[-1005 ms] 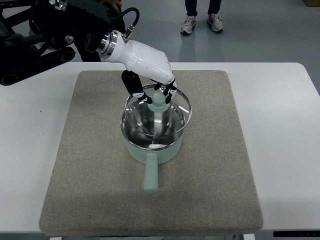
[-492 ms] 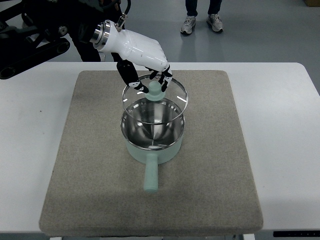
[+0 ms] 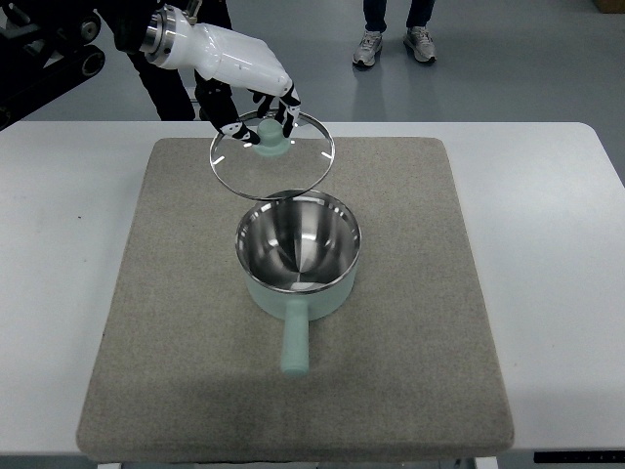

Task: Place lid left of pot with left hand
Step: 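Carry the lid beside the pot and lower it onto the mat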

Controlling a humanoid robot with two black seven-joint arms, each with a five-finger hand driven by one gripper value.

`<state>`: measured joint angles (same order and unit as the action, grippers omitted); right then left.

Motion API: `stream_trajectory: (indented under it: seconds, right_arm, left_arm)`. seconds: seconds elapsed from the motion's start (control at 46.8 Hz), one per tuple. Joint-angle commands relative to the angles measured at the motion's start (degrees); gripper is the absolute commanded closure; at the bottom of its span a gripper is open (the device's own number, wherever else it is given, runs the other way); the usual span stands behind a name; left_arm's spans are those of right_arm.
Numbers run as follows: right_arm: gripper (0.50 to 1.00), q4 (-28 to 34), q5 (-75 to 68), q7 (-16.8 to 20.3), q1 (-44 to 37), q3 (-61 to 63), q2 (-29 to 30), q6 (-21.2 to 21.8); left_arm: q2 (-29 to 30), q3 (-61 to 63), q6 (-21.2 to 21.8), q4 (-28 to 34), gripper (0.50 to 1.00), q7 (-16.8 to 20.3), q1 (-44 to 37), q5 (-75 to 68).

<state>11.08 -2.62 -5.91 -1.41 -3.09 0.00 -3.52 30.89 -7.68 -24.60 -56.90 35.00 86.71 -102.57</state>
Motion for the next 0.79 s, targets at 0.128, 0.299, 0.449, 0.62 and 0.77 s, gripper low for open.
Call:
stream_trajectory:
  seconds: [0.128,0.299,0.449,0.62,0.77]
  right_arm:
    - [0.576,0.0,-0.02,0.02,0.0,0.01,0.0,0.0]
    - [0.579,0.0,-0.02,0.02,0.0,0.01,0.0,0.0]
    - [0.576,0.0,-0.02,0.02,0.0,0.01,0.0,0.0]
    - [0.576,0.0,-0.02,0.02,0.0,0.01,0.0,0.0]
    - [0.576,0.0,0.07,0.02,0.0,-0.07,0.0,0.0]
  left_arm:
    - [2.95,0.73,-0.01,1.53,1.0,0.0,-0.31,-0.26]
    - [6.11,1.08,-0.01,1.53,1.0,0.0,-0.75,-0.26]
    - [8.14,1.35,-0.01,1.35,1.0,0.0,-0.84,-0.35]
    - [9.02,1.61,-0.01,1.09,1.0,0.0,-3.3,-0.44]
    - [9.02,1.52,0.95,1.09,1.0,0.0,-5.94,-0.79]
